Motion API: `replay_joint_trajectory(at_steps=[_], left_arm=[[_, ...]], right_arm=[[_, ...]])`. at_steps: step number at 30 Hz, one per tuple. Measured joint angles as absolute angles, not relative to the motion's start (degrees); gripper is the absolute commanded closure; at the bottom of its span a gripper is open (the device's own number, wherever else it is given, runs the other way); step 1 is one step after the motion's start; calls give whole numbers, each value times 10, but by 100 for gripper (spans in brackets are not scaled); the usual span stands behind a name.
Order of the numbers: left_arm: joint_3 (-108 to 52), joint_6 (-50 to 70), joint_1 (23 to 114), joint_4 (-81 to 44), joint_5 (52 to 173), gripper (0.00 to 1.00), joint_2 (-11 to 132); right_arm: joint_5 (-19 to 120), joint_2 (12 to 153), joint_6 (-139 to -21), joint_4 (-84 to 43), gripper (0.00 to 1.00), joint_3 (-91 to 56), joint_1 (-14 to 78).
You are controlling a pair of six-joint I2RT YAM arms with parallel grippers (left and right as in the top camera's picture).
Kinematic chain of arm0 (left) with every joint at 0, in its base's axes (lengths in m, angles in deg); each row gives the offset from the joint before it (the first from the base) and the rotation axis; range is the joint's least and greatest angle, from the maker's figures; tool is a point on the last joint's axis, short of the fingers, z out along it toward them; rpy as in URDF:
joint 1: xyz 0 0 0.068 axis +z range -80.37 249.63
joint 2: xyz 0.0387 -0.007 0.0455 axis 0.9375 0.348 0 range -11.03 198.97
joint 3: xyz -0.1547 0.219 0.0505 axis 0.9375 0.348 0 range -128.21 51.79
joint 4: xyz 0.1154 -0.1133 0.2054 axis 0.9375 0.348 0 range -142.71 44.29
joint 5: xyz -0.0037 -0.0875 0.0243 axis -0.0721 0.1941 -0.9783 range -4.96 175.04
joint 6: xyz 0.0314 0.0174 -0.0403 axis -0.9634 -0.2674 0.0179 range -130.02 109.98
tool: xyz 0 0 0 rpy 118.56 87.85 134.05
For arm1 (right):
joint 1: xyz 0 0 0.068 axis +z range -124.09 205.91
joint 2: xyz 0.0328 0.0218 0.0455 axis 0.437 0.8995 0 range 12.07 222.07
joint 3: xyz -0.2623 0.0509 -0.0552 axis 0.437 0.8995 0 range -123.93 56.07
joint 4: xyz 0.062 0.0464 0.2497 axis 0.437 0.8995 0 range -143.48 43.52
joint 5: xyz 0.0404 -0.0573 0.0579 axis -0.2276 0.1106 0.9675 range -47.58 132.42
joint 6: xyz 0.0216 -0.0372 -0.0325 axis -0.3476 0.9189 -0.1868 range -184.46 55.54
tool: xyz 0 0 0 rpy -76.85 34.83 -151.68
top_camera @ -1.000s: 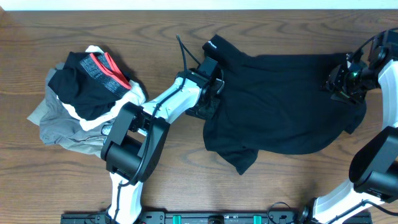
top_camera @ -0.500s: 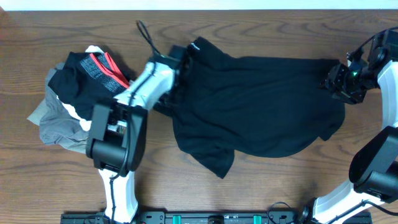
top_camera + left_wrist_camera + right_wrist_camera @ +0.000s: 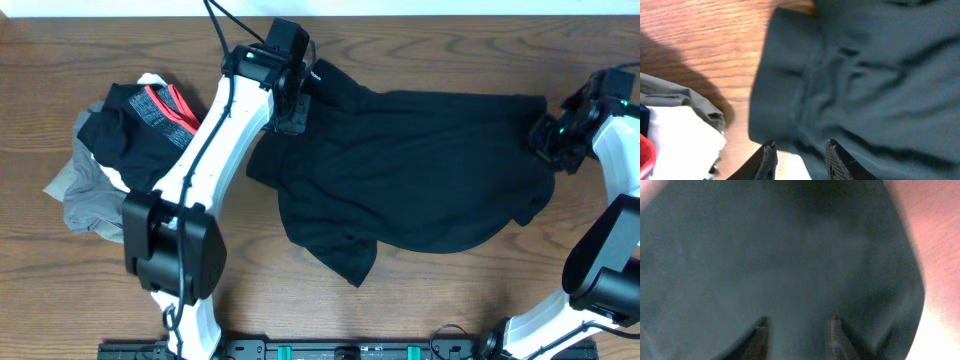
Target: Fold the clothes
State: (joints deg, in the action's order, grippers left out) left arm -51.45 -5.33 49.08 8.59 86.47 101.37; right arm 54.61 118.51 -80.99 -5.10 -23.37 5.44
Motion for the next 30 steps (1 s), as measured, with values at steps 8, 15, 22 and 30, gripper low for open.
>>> replay_joint_trajectory(at_steps=[8, 15, 22, 30], left_arm=[[-515, -54, 467, 110, 918, 77, 964], [-515, -54, 444, 144, 937, 77, 951], [-515, -54, 444, 144, 937, 77, 951], [-515, -54, 444, 143, 937, 77, 952]], right_arm=[[542, 1186, -869, 5, 68, -233, 51], [513, 1194, -854, 144, 55, -233, 30], [474, 1195, -822, 192, 57, -227, 13], [485, 1195, -816, 89, 56, -140, 11]])
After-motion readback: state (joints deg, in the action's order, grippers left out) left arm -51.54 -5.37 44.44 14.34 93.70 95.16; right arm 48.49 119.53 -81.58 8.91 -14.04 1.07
